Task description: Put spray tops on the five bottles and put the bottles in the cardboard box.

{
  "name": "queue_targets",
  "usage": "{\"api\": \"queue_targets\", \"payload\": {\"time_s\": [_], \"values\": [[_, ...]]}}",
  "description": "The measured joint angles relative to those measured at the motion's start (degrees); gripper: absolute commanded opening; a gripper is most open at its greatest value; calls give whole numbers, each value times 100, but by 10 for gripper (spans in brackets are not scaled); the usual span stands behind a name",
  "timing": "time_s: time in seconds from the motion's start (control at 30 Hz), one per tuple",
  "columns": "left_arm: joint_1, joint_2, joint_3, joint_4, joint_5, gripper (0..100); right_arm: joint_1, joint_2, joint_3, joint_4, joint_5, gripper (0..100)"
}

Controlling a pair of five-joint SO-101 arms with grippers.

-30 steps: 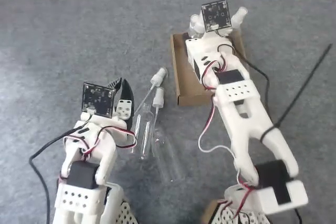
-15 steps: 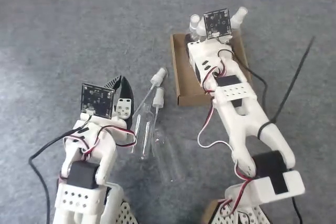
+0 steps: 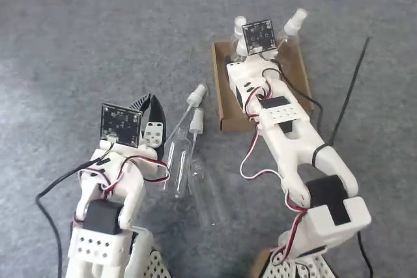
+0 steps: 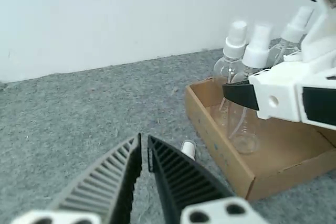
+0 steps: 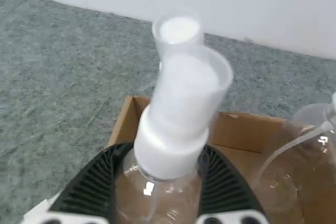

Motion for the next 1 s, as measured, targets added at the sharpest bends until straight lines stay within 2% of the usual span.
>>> {"api": "queue_targets", "payload": {"time_s": [0.37, 1.0], "values": [[0, 0, 0, 0, 0, 11, 0, -18, 563, -501, 0, 6], [0, 0, 0, 0, 0, 11, 9, -35, 668, -580, 0, 7]]}}
